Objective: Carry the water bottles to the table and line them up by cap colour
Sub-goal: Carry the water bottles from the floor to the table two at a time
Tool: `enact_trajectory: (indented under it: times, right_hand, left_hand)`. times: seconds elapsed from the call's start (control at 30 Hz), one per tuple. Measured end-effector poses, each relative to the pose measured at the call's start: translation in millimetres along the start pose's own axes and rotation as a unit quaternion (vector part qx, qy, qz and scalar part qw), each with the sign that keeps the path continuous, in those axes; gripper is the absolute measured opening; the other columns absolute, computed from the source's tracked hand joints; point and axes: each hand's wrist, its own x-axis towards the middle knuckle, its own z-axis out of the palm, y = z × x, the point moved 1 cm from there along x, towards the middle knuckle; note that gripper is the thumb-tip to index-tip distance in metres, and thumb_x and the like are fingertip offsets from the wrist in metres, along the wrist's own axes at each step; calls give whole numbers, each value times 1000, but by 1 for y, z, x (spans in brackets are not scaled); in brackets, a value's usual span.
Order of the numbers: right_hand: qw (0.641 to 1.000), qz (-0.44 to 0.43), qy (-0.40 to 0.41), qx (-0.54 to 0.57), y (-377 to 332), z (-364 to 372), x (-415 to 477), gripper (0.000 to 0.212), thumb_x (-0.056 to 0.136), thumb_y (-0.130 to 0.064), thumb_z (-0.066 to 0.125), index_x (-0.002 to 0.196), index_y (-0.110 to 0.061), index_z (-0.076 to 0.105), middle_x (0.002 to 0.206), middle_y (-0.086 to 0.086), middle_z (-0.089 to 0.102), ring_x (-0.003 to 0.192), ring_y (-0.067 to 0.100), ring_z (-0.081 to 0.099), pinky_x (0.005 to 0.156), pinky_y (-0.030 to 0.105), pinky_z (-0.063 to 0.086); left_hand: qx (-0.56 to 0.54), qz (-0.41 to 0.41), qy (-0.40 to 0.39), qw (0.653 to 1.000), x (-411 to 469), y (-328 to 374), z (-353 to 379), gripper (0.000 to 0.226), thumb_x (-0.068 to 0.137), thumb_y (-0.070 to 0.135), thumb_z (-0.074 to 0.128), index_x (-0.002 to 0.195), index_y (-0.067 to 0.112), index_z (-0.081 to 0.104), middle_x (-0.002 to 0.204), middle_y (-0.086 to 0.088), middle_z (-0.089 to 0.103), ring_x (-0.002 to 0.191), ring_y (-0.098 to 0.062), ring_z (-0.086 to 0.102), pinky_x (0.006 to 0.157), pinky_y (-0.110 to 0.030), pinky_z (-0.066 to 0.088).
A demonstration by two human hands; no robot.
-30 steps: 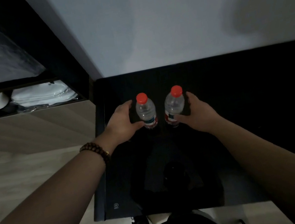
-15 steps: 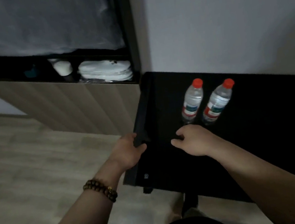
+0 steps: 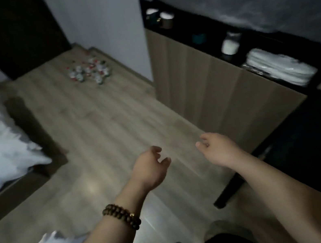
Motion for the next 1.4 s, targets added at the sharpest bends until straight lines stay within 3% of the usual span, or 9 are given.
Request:
enact_trajectory:
  times: [0.3,0.53,0.73,0.9,1.03,1.4]
  right_hand:
    - [993,-93,-69,10,-152,73,98,56,105,-36,52,150,-2,47,152,15,53,140,27,50,115,34,38]
    - [987,-120,-90,56,-269,101,232,55,105,-33,54,150,-1,47,150,14,54,139,24,51,116,32,37]
    - [985,-132,-93,52,-383,85,345,52,105,-33,51,147,-1,51,148,15,57,136,25,54,111,28,39]
    - [984,-146,-87,49,-466,69,425,53,105,-34,53,147,-2,51,147,15,58,136,25,54,112,30,40]
    - [985,-149,-76,51,-525,69,491,52,105,-35,54,146,-2,52,145,15,59,134,26,56,111,30,41]
    - [993,-89,-40,68,-691,83,677,51,105,-40,53,145,-7,55,142,12,61,132,28,57,110,36,43]
  left_hand:
    - [-79,-101,95,987,35,-100,-127,46,101,34,63,142,15,54,134,-5,65,111,-24,67,99,-41,54]
    - [-79,-131,136,979,151,-159,-235,44,101,34,64,140,15,56,129,-5,67,111,-20,65,93,-35,53]
    - [-68,-155,142,975,257,-182,-339,43,101,36,63,139,16,57,127,-4,69,108,-19,66,89,-35,55]
    - [-104,-154,157,970,335,-196,-415,40,101,37,63,137,19,58,123,-1,68,105,-20,67,95,-46,58]
    - [-117,-145,156,970,407,-219,-468,36,101,39,62,133,23,58,120,3,67,103,-17,67,91,-42,59]
    - [-107,-112,86,984,637,-286,-634,31,103,34,61,131,21,58,117,-1,66,105,-21,66,97,-44,57]
